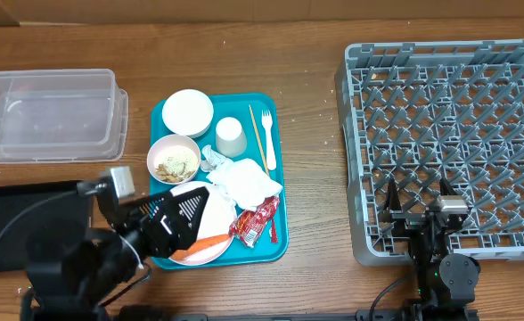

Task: Sort waste into correct bins and load items into the dishwasher
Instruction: 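Move the left gripper down over the carrot on the white plate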

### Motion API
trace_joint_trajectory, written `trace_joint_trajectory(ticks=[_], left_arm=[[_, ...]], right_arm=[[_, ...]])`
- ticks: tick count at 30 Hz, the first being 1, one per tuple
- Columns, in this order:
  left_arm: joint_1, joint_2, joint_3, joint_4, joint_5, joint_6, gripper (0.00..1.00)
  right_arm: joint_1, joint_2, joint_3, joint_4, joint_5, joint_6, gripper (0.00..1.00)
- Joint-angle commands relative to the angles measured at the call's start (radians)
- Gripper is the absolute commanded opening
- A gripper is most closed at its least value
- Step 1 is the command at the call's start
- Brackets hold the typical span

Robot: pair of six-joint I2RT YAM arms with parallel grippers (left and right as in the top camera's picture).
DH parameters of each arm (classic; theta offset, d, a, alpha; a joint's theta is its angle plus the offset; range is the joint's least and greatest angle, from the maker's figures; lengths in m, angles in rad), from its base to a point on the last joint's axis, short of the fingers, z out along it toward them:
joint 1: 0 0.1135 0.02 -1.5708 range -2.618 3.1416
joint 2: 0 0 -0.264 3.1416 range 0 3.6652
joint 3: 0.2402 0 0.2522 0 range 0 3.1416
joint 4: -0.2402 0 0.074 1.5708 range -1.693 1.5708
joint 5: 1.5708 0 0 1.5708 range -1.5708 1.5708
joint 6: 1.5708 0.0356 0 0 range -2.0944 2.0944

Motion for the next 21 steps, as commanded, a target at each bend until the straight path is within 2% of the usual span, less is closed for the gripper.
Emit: trace_joint_trajectory(ticks=[1,3,4,6,10,11,17,21], left_arm=[[-0.002,0.044,0.027,0.005,0.11,0.01,1.0],[-0.002,0.061,0.027,-0.03,0.047,-0.136,1.0],[-0.002,0.066,0.027,-0.081,-0.011,-0.251,1.0],[-0.002,0.066,0.027,-0.164,-0.099,-0.376,1.0],[-0.002,0.068,0.023,-0.478,-0.333,-0.731,1.0],[-0.002,0.068,0.017,-0.517,-0.35,-0.777,1.0],[-0.002,0.068,-0.039,-0.526,-0.361,-0.897,1.0],[-0.002,0.069,-0.101,-0.421,-0.238,-0.906,1.0]], right_arm=[[0.006,-0.008,-0.011,0.008,-0.003,-0.003,1.0],[0.006,-0.008,-0.011,0.008,-0.003,-0.003,1.0],[0.006,-0.008,-0.011,0.008,-0.003,-0.003,1.0],[0.006,-0.008,-0.011,0.008,-0.003,-0.003,1.0],[0.006,-0.008,-0.011,0.008,-0.003,-0.003,1.0],[0.006,-0.008,-0.011,0.008,-0.003,-0.003,1.0],[0.006,-0.008,-0.011,0.008,-0.003,-0.003,1.0],[0.006,-0.008,-0.011,0.008,-0.003,-0.003,1.0]])
